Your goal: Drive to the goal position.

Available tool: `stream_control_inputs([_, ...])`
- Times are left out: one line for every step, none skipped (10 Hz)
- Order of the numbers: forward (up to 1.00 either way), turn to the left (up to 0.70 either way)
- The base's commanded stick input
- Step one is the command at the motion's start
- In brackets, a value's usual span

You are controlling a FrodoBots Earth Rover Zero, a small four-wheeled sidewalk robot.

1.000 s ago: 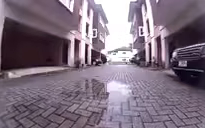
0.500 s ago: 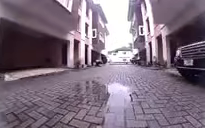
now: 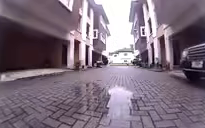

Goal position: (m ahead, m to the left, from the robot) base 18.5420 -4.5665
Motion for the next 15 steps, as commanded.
stream_control_inputs([0.50,0.00])
stream_control_inputs([0.50,0.00])
stream_control_inputs([0.50,0.00])
stream_control_inputs([0.50,0.00])
stream_control_inputs([0.50,0.00])
stream_control_inputs([0.50,0.00])
stream_control_inputs([0.50,0.00])
stream_control_inputs([0.50,0.00])
stream_control_inputs([0.50,0.00])
stream_control_inputs([0.50,0.00])
stream_control_inputs([0.50,0.00])
stream_control_inputs([0.50,0.00])
stream_control_inputs([0.50,0.00])
stream_control_inputs([0.50,0.00])
stream_control_inputs([0.50,0.00])
